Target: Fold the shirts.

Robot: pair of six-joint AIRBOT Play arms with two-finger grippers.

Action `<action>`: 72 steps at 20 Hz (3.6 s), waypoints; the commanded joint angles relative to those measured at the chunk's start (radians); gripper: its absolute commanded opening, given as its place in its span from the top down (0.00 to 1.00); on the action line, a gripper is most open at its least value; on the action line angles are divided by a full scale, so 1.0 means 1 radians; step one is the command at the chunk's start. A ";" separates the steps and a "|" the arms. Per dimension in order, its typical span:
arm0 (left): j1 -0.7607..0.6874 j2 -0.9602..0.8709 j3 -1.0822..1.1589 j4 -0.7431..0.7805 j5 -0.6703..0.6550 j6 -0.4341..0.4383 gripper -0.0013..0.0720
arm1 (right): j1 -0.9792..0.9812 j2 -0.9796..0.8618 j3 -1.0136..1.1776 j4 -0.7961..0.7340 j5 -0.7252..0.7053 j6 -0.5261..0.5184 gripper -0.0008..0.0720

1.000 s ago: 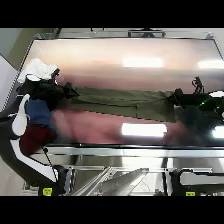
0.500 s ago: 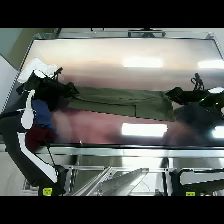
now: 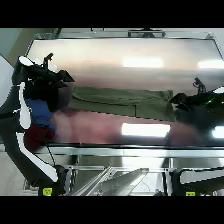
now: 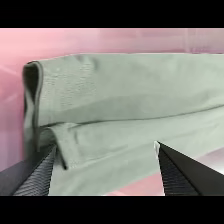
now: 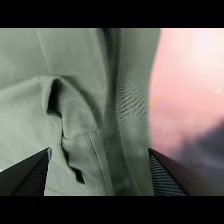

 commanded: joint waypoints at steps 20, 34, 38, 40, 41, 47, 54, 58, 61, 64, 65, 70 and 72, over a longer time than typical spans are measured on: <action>-0.505 -0.140 0.061 -0.187 0.187 -0.026 0.96 | 0.048 0.002 0.432 0.037 0.365 0.019 0.95; -0.753 -0.300 0.174 -0.364 0.372 -0.091 0.96 | 0.180 0.149 0.483 0.037 0.417 0.101 0.95; -0.559 -0.069 0.110 -0.465 0.164 0.001 0.96 | 0.204 0.149 0.483 0.046 0.410 0.147 0.95; -0.422 0.082 0.057 -0.528 0.087 0.054 0.96 | 0.254 0.149 0.483 0.100 0.356 0.164 0.95; -0.354 0.143 0.054 -0.575 0.049 0.064 0.96 | 0.297 0.148 0.483 0.139 0.299 0.165 0.95; -0.019 0.380 0.055 -0.831 -0.047 0.102 0.95 | 0.812 -0.024 0.483 0.185 -0.263 0.131 0.94; 0.059 0.445 0.055 -0.833 -0.120 0.102 0.96 | 1.009 -0.296 0.488 0.141 -0.259 0.227 0.46; 0.019 0.437 0.053 -0.832 -0.119 0.102 0.96 | 0.759 -0.128 0.488 0.123 -0.021 0.224 0.50; -0.014 0.423 0.053 -0.832 -0.117 0.102 0.96 | 0.569 -0.038 0.488 -0.104 0.075 0.311 0.08; -0.031 0.404 0.053 -0.832 -0.119 0.102 0.96 | 0.443 -0.055 0.459 -0.219 0.109 0.386 0.08; -0.031 0.397 0.053 -0.832 -0.119 0.102 0.96 | 0.419 -0.076 0.439 -0.197 0.100 0.385 0.07; -0.031 0.369 0.053 -0.832 -0.116 0.103 0.96 | 0.452 -0.244 0.412 -0.057 0.072 0.318 0.08; -0.031 0.363 0.053 -0.832 -0.118 0.110 0.96 | 0.489 -0.309 0.412 0.035 0.043 0.281 0.08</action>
